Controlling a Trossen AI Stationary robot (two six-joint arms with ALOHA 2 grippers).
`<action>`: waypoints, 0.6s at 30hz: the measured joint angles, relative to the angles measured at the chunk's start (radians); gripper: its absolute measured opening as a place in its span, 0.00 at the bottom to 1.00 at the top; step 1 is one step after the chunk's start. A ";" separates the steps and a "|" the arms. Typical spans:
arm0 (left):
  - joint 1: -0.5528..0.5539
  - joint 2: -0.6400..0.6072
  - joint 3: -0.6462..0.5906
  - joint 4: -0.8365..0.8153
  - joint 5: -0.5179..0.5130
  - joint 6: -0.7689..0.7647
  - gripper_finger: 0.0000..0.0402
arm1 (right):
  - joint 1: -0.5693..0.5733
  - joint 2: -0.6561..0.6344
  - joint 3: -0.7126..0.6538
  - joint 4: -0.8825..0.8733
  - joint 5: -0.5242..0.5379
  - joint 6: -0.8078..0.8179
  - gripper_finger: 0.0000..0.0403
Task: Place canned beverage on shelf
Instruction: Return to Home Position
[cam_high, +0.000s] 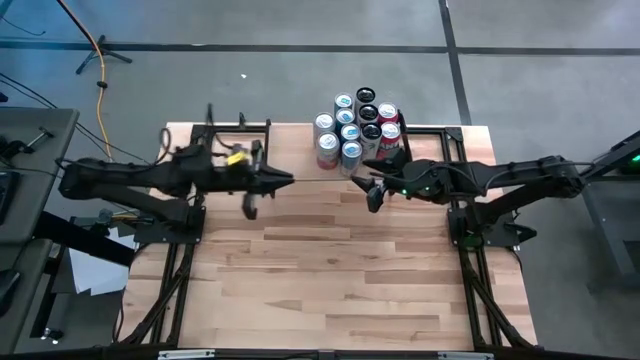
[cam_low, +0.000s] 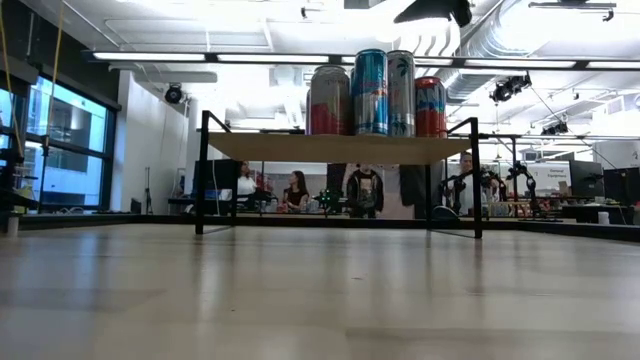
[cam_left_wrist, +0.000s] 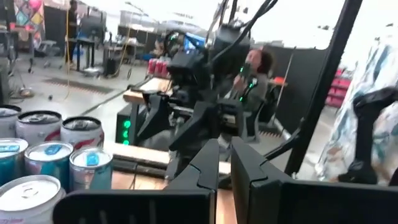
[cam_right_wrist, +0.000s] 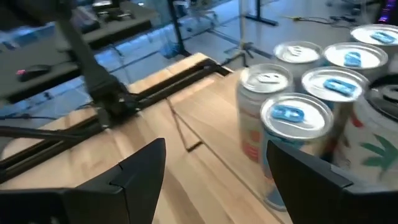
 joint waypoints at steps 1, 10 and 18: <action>-0.004 -0.024 -0.012 0.002 -0.001 -0.005 0.00 | 0.000 -0.003 0.000 0.008 -0.014 -0.012 0.65; -0.014 -0.188 -0.103 0.016 -0.002 -0.007 0.00 | 0.000 -0.050 0.000 0.035 -0.074 -0.082 0.51; -0.015 -0.247 -0.145 0.012 0.000 -0.033 0.00 | 0.000 -0.104 0.000 -0.008 -0.100 -0.088 0.27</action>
